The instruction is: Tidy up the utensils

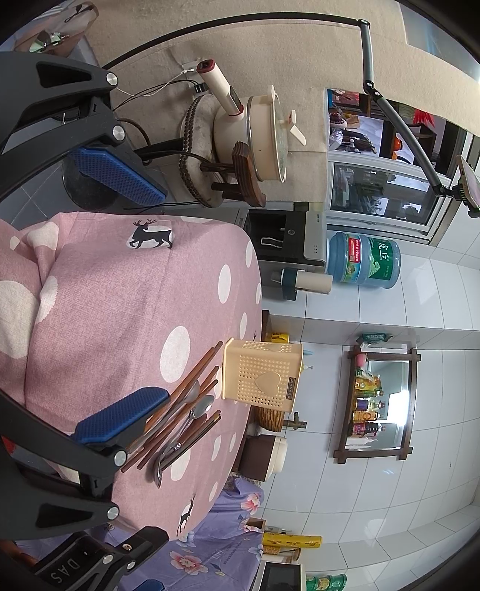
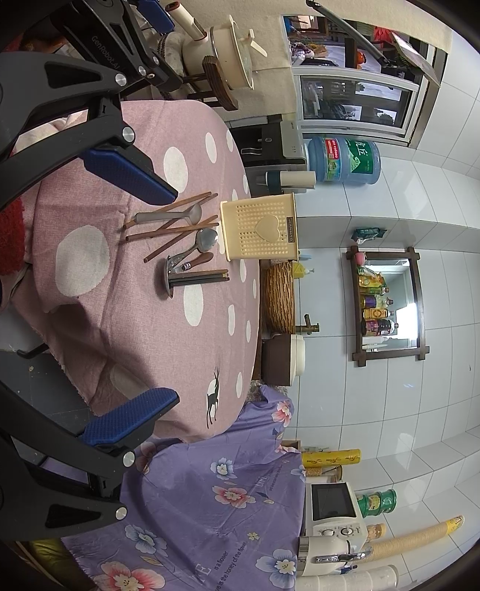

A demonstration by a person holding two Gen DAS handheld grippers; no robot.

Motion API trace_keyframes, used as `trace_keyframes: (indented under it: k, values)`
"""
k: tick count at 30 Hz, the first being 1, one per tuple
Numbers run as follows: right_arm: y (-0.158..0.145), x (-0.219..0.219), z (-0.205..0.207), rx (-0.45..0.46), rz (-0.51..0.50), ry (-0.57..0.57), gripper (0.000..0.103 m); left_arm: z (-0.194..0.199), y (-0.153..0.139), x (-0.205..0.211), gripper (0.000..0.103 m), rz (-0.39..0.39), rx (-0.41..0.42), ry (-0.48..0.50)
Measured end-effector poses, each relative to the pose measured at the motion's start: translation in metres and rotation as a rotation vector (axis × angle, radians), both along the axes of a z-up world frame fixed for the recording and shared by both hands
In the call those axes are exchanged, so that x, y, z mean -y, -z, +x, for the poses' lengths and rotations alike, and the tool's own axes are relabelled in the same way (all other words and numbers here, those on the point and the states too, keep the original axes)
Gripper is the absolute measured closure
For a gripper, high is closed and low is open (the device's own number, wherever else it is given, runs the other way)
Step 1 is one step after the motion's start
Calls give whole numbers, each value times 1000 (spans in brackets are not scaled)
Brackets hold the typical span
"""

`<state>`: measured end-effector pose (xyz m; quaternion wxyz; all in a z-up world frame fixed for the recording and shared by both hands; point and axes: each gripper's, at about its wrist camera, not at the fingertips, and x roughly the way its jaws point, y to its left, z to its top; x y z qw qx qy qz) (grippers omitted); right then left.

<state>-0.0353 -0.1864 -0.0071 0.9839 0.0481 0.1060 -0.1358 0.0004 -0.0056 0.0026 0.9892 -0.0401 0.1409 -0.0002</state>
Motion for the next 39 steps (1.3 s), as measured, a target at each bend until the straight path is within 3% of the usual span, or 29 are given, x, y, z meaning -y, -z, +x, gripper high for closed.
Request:
trace_keyframes:
  k: [39]
  values:
    - [0, -1, 2, -5, -1, -1, 5, -1, 1, -3, 5, 1, -5, 0]
